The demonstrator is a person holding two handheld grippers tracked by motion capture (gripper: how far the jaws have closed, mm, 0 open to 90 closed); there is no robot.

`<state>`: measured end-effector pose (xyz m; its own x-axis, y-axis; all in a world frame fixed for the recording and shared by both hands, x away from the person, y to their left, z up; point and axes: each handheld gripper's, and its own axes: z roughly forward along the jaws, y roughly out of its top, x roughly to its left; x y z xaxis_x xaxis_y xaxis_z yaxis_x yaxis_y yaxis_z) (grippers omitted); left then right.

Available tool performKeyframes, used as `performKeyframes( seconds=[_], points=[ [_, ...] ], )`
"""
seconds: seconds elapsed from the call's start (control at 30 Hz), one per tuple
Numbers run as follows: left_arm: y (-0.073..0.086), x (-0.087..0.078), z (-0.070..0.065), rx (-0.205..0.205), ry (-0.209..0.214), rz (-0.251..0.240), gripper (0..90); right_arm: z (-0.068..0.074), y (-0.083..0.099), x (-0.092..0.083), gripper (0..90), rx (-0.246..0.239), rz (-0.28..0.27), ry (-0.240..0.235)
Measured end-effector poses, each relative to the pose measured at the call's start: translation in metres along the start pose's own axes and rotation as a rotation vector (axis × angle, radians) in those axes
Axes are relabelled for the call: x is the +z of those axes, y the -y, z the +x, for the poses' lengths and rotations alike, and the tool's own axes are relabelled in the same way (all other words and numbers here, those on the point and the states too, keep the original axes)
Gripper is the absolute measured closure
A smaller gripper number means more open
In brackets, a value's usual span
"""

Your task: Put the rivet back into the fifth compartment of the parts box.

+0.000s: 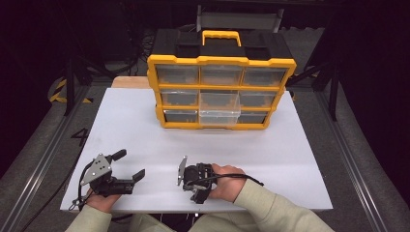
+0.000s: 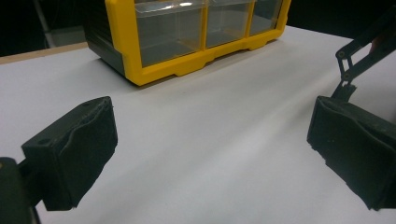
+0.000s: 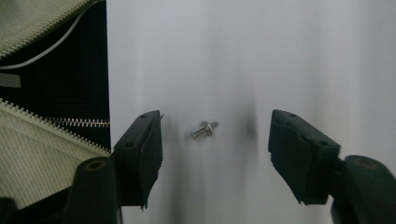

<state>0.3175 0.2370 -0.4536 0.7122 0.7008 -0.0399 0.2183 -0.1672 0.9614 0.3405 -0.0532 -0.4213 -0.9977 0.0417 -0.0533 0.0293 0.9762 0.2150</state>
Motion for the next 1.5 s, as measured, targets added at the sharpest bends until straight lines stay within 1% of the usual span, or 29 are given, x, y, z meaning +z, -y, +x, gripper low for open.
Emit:
performKeyframes(
  seconds=[0.03, 0.07, 0.17, 0.27, 0.3, 0.33, 0.47, 0.5, 0.53, 0.7, 0.77, 0.83, 0.87, 0.9, 1.07, 1.1, 1.13, 1.17, 1.2, 1.23, 1.3, 1.37, 1.5],
  points=[
    [0.000, 0.000, 0.000, 0.000, 0.001, -0.001, 2.7, 0.000, 0.000, 0.002, 39.8, -0.004, 0.004, -0.005],
    [0.000, 0.000, 0.000, 0.000, 0.001, -0.001, 2.7, 0.000, 0.000, 0.002, 39.8, -0.004, 0.004, -0.005],
    [0.000, 0.000, 0.001, 0.000, 0.006, 0.000, 2.6, 0.001, -0.001, 0.006, 46.9, 0.005, 0.006, -0.029],
    [0.000, 0.000, 0.001, -0.009, 0.004, -0.007, 2.6, 0.000, -0.002, 0.005, 53.2, -0.004, 0.006, -0.033],
    [0.000, 0.000, 0.001, -0.009, 0.004, -0.005, 2.6, 0.000, -0.002, 0.005, 59.4, -0.008, 0.009, -0.046],
    [0.000, 0.000, 0.001, -0.010, 0.003, -0.004, 2.6, 0.000, -0.002, 0.005, 59.4, -0.008, 0.009, -0.046],
    [0.000, 0.000, 0.001, -0.010, 0.003, -0.002, 2.7, -0.001, -0.002, 0.004, 79.5, -0.019, 0.006, -0.053],
    [0.000, 0.000, 0.001, -0.010, 0.002, -0.004, 2.7, -0.002, -0.001, 0.004, 80.2, -0.022, 0.008, -0.052],
    [0.000, 0.000, 0.001, -0.009, 0.002, -0.003, 2.7, -0.002, -0.001, 0.003, 80.6, -0.020, 0.022, -0.056],
    [0.000, 0.000, 0.001, -0.010, 0.002, -0.004, 2.6, -0.001, -0.002, 0.003, 81.5, -0.015, 0.021, -0.054],
    [0.000, 0.000, 0.001, -0.012, 0.002, -0.004, 2.6, -0.002, -0.002, 0.001, 81.9, -0.023, 0.028, -0.056],
    [0.000, 0.000, 0.001, -0.011, 0.001, -0.005, 2.7, -0.002, -0.001, -0.002, 82.3, -0.023, 0.019, -0.052],
    [0.000, 0.000, 0.001, -0.011, 0.001, -0.005, 2.7, -0.002, -0.002, -0.005, 82.3, -0.025, 0.024, -0.050],
    [0.000, 0.000, 0.001, -0.011, 0.001, -0.004, 2.7, -0.002, -0.002, -0.009, 82.3, -0.020, 0.012, -0.053],
    [0.000, 0.000, 0.001, -0.012, 0.000, -0.005, 2.7, -0.005, -0.002, -0.029, 82.4, -0.020, -0.007, -0.048],
    [0.000, 0.000, 0.001, -0.014, 0.001, -0.003, 2.7, -0.005, -0.002, -0.029, 82.4, -0.020, -0.007, -0.048],
    [0.000, 0.000, 0.001, -0.011, 0.002, -0.002, 2.7, -0.007, -0.003, -0.042, 82.4, -0.020, -0.019, -0.044],
    [0.000, 0.000, 0.001, -0.011, 0.002, -0.002, 2.7, -0.007, -0.003, -0.042, 82.4, -0.020, -0.019, -0.044],
    [0.000, 0.000, 0.001, -0.012, 0.001, -0.004, 2.7, -0.008, -0.003, -0.045, 82.3, -0.020, -0.023, -0.041],
    [0.000, 0.000, 0.001, -0.012, 0.000, -0.004, 2.7, -0.009, -0.003, -0.053, 82.4, -0.018, -0.034, -0.038],
    [0.000, 0.000, 0.001, -0.010, 0.001, -0.003, 2.7, -0.012, -0.004, -0.063, 82.4, -0.024, -0.044, -0.033],
    [0.000, 0.000, 0.001, -0.010, 0.001, -0.002, 2.7, -0.014, -0.004, -0.072, 82.4, -0.018, -0.054, -0.029],
    [0.000, 0.000, 0.001, -0.007, 0.003, -0.002, 2.7, -0.021, -0.003, -0.091, 82.4, -0.010, -0.059, -0.013]
  ],
)
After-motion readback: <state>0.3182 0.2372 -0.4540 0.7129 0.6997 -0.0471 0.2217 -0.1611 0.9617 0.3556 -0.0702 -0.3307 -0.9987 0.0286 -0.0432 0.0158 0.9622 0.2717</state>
